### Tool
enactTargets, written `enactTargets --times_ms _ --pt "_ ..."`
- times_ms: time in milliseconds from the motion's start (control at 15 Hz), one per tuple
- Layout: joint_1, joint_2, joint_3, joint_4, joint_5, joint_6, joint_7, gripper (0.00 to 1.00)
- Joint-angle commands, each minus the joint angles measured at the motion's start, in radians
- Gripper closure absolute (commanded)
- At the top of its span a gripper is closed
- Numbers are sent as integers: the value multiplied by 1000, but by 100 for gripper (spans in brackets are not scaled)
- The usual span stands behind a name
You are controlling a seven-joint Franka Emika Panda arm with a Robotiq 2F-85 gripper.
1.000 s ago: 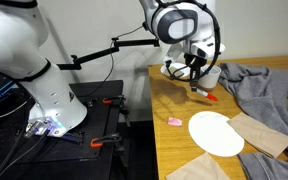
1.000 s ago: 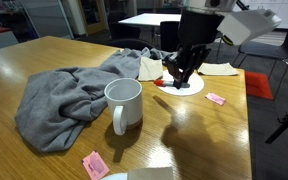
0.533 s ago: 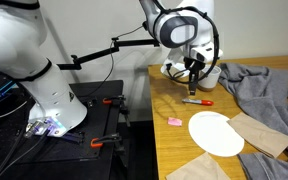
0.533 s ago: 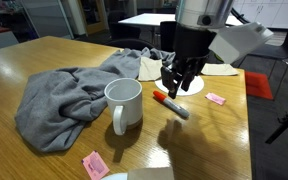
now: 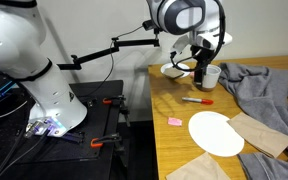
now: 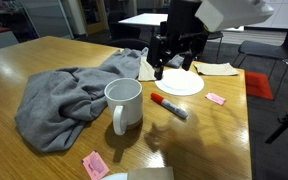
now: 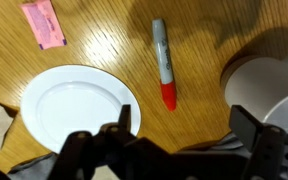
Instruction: Pick up the pen from the mug cup and put it on the table.
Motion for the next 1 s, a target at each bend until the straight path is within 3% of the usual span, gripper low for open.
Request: enactTargets --times_ms 0,200,533,867,933 --pt "-17 -138 22 -15 -1 -131 42 0" --pt "-42 -233 46 -1 -21 -283 78 0" --pt "-109 -379 122 20 33 -498 15 0" --pt "-147 -434 159 50 97 -615 -57 0" --pt "-155 -419 174 32 65 -562 -16 0"
